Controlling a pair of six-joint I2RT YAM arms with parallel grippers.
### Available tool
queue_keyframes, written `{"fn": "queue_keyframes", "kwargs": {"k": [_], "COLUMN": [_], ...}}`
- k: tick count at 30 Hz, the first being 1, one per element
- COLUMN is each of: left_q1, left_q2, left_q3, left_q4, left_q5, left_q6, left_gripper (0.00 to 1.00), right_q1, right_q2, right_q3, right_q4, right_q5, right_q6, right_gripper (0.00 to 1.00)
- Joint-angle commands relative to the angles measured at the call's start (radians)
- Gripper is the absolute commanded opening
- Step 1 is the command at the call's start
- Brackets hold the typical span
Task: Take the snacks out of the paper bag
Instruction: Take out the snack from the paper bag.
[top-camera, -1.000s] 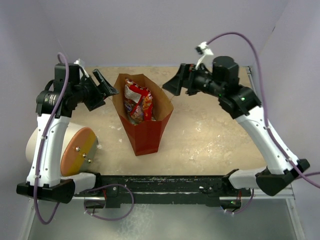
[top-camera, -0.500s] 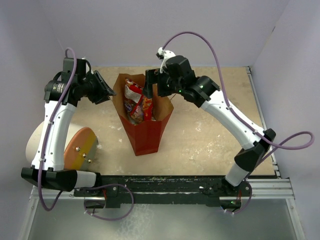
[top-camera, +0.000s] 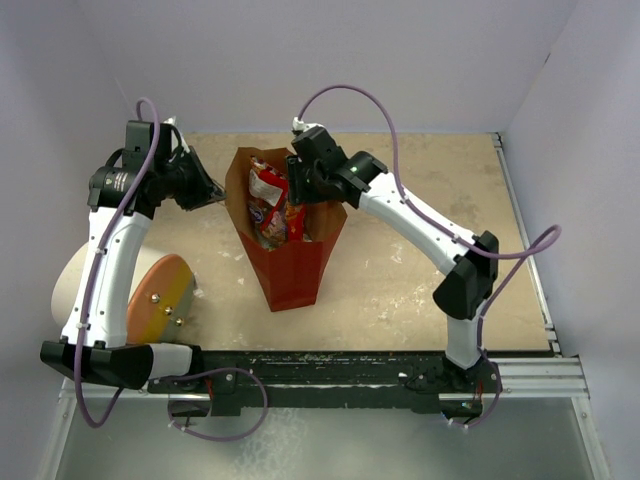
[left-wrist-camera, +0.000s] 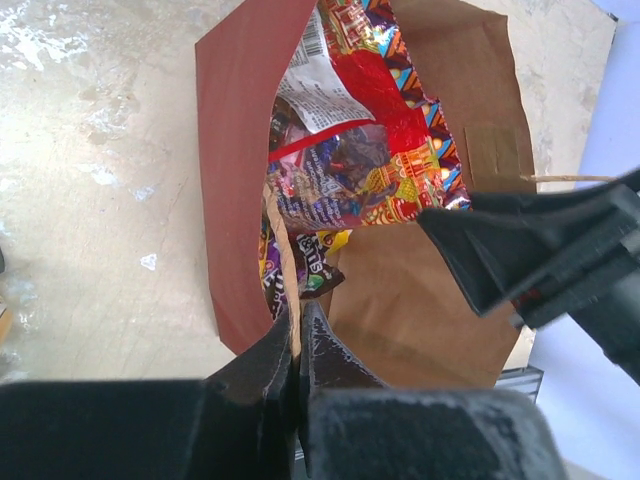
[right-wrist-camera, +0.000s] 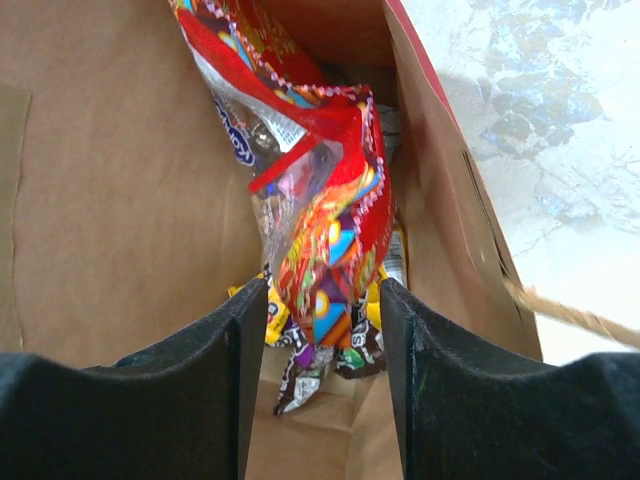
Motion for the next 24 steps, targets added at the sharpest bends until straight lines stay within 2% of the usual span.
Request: {"fn": "queue_keyframes", "kwargs": {"k": [1, 6, 13, 24], "left_q1": [0.005, 0.005, 0.005, 0.005], "left_q2": [-0.029, -0.025, -0.018, -0.033], "left_q3": [-0.008, 0.009, 0.014, -0.005], "left_q4": [0.048, 0.034, 0.026, 0.033], "left_q5": [0.045, 0.059, 0.074, 0.083], "left_q6": [0.027, 0.047, 0.068, 0.060], "left_gripper": [0.01, 0.00, 0.00, 0.00], "right_q1": [0.001, 0.001, 0.004, 0.005], "right_q2": [0.043, 0.079, 0.117, 0.193], "right_q3": [0.107, 0.102, 0.108, 0.184], "right_q4": [-0.040, -0.007, 0.006, -0.021], "right_q5": [0.061, 0.051, 0.085, 0.114], "right_q6": [0.063, 0.074, 0.078, 0.062], "right_gripper": [0.53, 0.57, 0.53, 0.53]}}
